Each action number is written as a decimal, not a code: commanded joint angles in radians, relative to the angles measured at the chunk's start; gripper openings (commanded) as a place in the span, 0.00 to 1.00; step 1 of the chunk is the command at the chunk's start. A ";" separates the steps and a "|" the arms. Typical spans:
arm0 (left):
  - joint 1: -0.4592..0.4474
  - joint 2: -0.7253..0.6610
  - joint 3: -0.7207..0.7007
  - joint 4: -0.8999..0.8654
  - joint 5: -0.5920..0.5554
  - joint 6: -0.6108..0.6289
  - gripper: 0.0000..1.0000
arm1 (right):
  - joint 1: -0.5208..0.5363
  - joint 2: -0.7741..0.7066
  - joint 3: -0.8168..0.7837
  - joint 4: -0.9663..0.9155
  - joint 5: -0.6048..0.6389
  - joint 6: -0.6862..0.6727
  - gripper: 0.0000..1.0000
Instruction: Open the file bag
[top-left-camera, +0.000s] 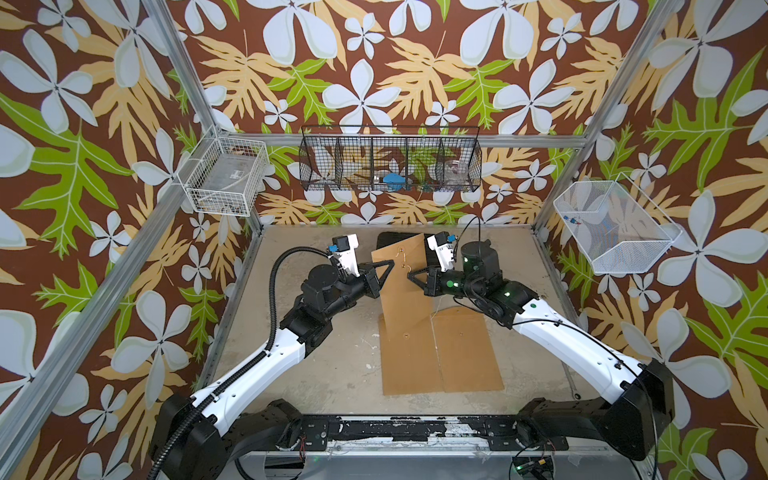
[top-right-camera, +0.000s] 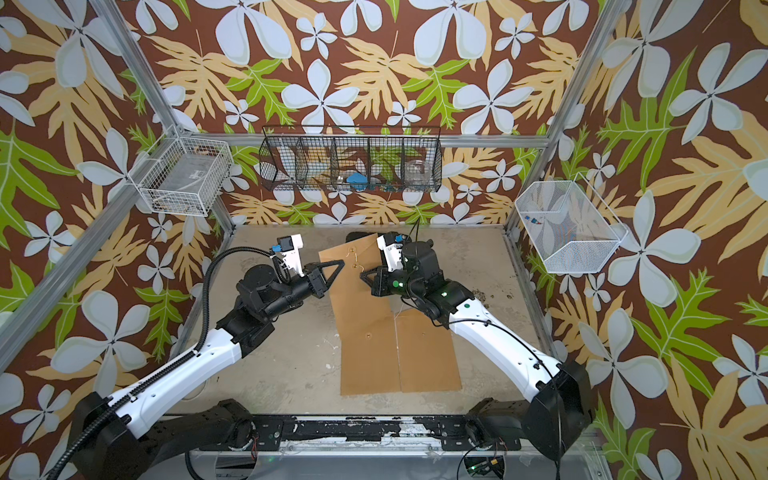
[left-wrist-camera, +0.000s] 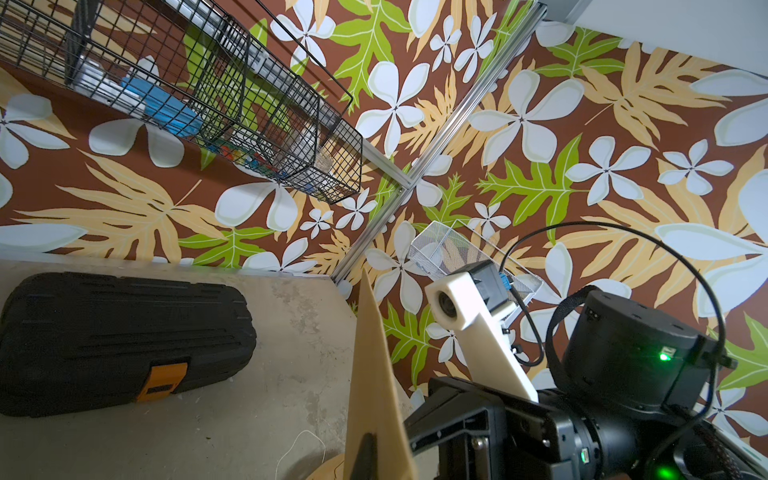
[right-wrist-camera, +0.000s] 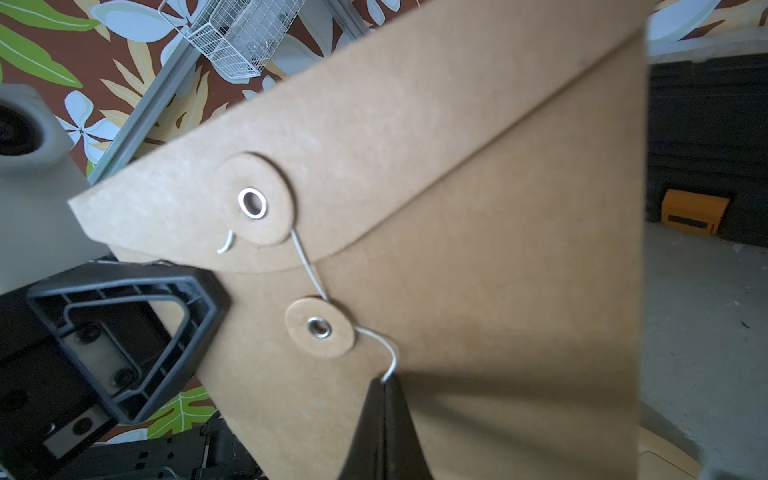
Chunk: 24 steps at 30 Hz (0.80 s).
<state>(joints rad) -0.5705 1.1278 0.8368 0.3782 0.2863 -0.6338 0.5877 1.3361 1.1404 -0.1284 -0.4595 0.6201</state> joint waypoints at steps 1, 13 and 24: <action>-0.003 -0.006 -0.002 0.044 0.024 0.005 0.00 | 0.000 -0.003 0.007 -0.006 0.045 -0.010 0.00; -0.003 -0.008 -0.013 0.047 0.034 0.003 0.00 | -0.001 0.003 0.043 -0.035 0.078 -0.029 0.00; -0.003 -0.008 -0.021 0.052 0.038 -0.002 0.00 | 0.000 0.001 0.071 -0.039 0.074 -0.041 0.00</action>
<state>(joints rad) -0.5713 1.1240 0.8162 0.3912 0.3058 -0.6327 0.5877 1.3373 1.2037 -0.1734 -0.3897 0.5930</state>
